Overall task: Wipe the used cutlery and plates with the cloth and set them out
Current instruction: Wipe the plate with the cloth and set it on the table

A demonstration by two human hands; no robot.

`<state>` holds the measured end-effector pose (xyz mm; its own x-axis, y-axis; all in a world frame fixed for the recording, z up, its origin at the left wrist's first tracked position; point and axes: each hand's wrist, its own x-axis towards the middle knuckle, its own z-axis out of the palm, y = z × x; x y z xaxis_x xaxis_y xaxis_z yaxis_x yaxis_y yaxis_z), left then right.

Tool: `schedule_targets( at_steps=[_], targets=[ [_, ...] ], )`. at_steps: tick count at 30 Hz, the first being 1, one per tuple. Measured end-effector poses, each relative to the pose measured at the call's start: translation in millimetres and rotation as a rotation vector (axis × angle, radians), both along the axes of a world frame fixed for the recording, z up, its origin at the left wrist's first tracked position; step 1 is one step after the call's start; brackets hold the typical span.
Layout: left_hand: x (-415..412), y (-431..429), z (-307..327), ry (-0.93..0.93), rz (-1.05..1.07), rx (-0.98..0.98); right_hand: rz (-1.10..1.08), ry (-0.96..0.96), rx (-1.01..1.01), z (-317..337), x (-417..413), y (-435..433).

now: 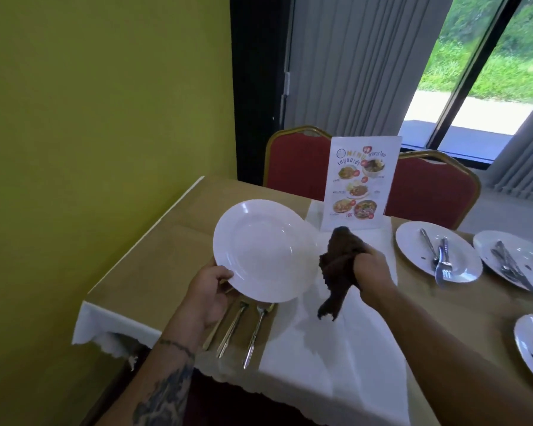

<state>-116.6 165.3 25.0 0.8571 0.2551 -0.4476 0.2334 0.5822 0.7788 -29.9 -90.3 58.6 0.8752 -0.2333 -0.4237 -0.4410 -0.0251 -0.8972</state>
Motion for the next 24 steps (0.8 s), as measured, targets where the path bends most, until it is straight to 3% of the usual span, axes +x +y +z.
schedule_targets(
  at_steps=[2, 10, 17, 24],
  targets=[
    [-4.6, 6.4, -4.7, -0.004, 0.045, -0.045, -0.096, 0.085, 0.208, 1.7, 7.7, -2.4],
    [-30.1, 44.9, -48.2, 0.075, 0.448, -0.274, -0.049, 0.247, 0.559, 11.8, -24.5, 13.1],
    [-56.2, 75.1, -84.2, 0.265, 0.625, -0.294, 0.022, 0.268, 0.418, -15.6, -37.0, 15.5],
    [-65.2, 87.7, -102.1, 0.322, 0.678, -0.239, 0.092, 0.25, 0.307, -20.3, -37.3, 18.3]
  ],
)
